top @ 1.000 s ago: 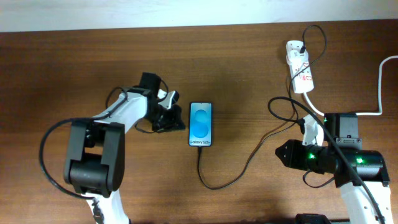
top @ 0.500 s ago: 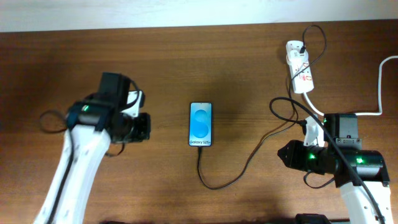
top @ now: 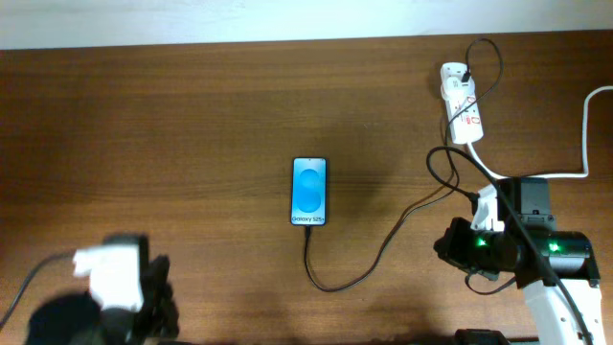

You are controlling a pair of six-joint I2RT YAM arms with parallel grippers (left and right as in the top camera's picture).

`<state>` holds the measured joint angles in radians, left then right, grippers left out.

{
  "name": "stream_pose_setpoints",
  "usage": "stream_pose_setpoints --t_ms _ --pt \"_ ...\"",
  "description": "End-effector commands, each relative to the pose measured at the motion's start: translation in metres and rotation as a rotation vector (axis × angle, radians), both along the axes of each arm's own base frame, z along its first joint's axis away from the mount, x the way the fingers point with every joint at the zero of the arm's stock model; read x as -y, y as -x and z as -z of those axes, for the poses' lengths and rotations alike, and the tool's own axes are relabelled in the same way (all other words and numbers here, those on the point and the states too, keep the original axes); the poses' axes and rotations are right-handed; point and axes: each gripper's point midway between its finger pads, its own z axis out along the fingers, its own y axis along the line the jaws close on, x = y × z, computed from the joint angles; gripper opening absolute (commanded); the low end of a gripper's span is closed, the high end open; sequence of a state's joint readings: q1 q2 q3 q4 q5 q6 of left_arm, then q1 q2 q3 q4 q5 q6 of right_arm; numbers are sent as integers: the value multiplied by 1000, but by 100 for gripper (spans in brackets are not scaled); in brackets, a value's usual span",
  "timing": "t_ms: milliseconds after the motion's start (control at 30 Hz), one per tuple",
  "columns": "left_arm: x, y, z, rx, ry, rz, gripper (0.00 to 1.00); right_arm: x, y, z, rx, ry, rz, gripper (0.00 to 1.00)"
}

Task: Plug charger to phone and switch on socket
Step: 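Open the left gripper off the phone and retract the left arm, then move the right gripper up to the white power strip's switch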

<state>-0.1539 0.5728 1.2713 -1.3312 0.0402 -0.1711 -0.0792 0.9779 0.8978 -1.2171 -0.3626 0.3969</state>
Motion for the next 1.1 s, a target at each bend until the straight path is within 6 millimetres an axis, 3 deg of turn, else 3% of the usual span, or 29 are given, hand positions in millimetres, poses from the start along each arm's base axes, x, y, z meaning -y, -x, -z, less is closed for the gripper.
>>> stream_pose_setpoints --t_ms 0,133,300,400,533,633,667,1067 --pt "-9 23 -7 83 -22 -14 0 2 5 -3 -20 -1 37 4" --pt "-12 33 -1 81 -24 -20 0 6 8 -1 -47 6 81 4" --pt "-14 34 3 66 -33 -28 1 46 -3 1 -43 70 319 4" --pt "-14 37 6 48 -37 -28 25 66 -6 -2 -26 42 430 4" --pt "-15 40 11 27 -40 -28 54 84 1 -3 -18 70 437 4" --pt "-15 42 14 10 -43 -27 82 90 8 -5 -34 77 450 4" --pt "-15 43 16 1 -44 -27 98 92 12 -9 -41 79 453 4" --pt "-17 59 35 -97 -61 -25 99 97 23 -57 -11 120 467 4"
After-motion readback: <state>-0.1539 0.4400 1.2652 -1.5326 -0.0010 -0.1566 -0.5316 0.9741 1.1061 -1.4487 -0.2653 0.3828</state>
